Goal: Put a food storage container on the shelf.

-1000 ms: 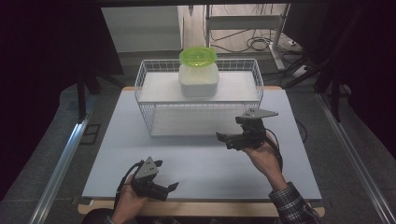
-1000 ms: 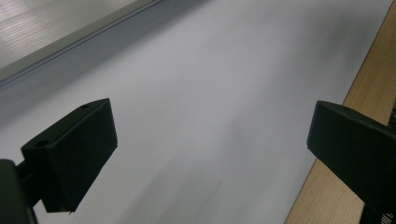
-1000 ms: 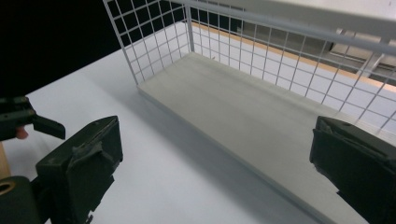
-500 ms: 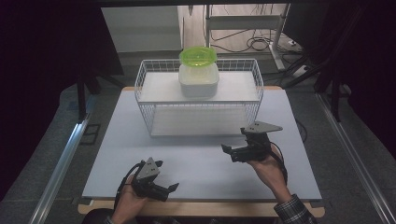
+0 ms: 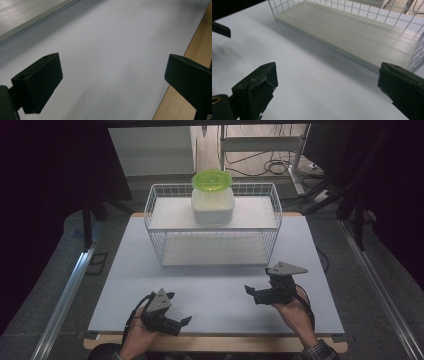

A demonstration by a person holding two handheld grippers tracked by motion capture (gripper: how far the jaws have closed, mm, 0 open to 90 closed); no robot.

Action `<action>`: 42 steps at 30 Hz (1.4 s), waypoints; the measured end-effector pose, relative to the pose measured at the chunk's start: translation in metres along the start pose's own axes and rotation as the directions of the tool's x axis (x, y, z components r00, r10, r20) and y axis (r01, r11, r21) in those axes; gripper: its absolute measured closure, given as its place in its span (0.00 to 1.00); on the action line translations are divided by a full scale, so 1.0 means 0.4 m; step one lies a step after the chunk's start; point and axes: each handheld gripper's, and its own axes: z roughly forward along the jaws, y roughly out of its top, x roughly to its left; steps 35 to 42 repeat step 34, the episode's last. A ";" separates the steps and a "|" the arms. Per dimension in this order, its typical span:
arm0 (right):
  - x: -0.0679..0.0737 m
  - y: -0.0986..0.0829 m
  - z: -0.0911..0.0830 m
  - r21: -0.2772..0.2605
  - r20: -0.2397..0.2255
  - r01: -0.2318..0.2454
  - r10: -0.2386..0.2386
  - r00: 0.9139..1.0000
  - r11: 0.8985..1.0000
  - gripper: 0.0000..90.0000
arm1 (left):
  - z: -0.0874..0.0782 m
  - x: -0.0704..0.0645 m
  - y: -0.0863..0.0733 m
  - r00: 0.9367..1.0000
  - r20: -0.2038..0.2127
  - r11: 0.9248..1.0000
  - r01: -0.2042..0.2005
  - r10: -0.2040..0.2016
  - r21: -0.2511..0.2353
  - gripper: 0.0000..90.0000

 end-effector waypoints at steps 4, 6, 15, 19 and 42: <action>0.000 -0.030 -0.004 0.017 0.015 0.013 -0.014 1.000 1.000 0.03 | 0.001 -0.001 0.000 1.000 0.000 1.000 -0.005 0.005 0.000 0.01; 0.000 -0.036 -0.004 0.018 0.017 0.017 -0.017 1.000 1.000 0.03 | 0.001 -0.001 0.000 1.000 0.000 1.000 -0.006 0.006 -0.001 0.01; -0.003 -0.080 -0.001 0.055 0.038 0.015 -0.018 0.999 0.998 0.03 | 0.005 -0.001 -0.002 1.000 -0.001 1.000 -0.008 0.008 0.004 0.01; -0.001 -0.096 0.003 0.090 0.044 0.016 -0.020 0.999 0.996 0.03 | 0.006 -0.001 -0.003 1.000 -0.002 1.000 -0.009 0.009 0.005 0.01; -0.001 -0.133 0.007 0.161 0.048 -0.005 -0.003 0.999 0.987 0.03 | 0.010 0.001 -0.004 1.000 -0.011 1.000 -0.012 0.012 0.010 0.01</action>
